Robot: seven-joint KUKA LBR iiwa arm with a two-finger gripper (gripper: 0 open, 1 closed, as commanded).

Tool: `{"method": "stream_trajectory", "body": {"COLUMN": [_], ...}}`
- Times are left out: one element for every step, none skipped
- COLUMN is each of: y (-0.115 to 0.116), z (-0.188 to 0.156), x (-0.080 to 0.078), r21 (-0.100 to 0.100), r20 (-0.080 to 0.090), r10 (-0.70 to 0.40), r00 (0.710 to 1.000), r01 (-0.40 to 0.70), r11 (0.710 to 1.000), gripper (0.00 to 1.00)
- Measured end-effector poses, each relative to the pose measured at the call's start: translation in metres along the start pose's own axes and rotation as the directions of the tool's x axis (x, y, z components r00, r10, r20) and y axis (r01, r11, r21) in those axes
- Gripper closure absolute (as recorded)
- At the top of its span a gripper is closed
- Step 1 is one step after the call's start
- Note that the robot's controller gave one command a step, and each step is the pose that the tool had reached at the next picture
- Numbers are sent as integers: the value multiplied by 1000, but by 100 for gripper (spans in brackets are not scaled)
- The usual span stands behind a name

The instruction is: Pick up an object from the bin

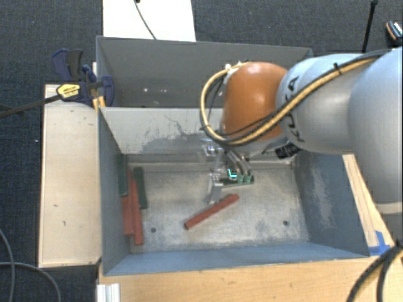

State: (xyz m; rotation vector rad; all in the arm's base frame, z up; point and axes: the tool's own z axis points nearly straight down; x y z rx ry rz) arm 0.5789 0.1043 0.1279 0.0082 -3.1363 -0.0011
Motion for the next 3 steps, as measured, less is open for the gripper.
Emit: {"method": "stream_trajectory", "body": {"y": [-59, -55, -23], "z": [62, 58, -82], "x": [66, 62, 84], "r21": [3, -1, -2], "r20": [-5, 6, 14], "r10": [53, 51, 9], "r00": [999, 999, 1000], "r01": [-53, -51, -9], "r11": [999, 999, 1000], "gripper": [0, 100, 100]}}
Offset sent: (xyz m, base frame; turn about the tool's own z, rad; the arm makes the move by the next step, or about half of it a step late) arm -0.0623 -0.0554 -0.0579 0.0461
